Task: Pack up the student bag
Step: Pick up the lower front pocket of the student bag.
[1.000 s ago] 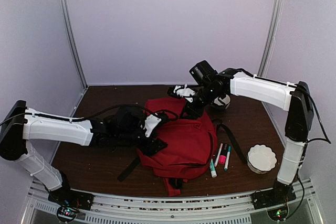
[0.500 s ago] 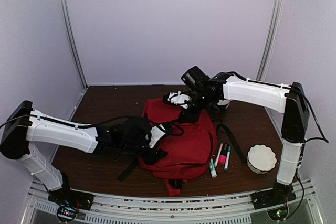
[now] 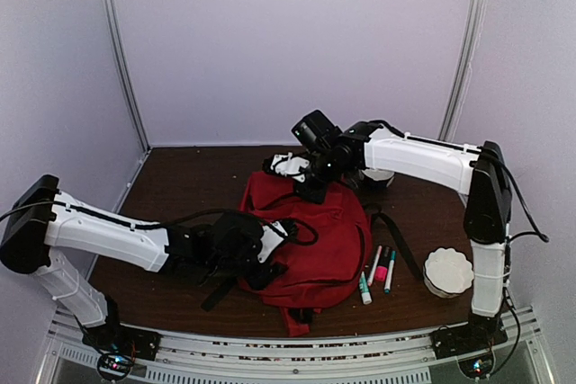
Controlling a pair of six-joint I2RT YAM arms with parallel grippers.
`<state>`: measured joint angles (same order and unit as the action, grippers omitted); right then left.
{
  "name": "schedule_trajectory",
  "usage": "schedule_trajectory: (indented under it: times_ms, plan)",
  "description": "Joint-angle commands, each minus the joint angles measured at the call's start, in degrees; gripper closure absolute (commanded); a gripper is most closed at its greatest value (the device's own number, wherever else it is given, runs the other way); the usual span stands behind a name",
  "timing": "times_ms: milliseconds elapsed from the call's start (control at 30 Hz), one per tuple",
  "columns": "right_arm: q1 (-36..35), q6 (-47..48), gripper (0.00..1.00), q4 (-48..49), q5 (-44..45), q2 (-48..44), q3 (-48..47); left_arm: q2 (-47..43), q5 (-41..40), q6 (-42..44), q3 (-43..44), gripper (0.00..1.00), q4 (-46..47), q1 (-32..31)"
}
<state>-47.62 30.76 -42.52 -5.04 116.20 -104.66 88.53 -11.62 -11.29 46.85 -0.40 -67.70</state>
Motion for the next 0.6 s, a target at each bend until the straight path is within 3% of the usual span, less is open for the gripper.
schedule_trajectory:
  times_ms: [0,300,567]
  plan:
    - [-1.0,-1.3,0.99,1.4,0.2,2.6,-7.9,1.5,0.3,-2.2,-3.1,0.47,-3.3,-2.6]
    - [-6.3,0.3,1.00,0.1,-2.7,7.4,-20.4,3.7,0.3,-4.9,-4.0,0.54,0.0,-5.9]
    - [-10.8,1.7,1.00,-1.0,-3.8,10.7,-29.9,3.6,-4.5,-5.9,-1.7,0.55,-3.3,-8.2]
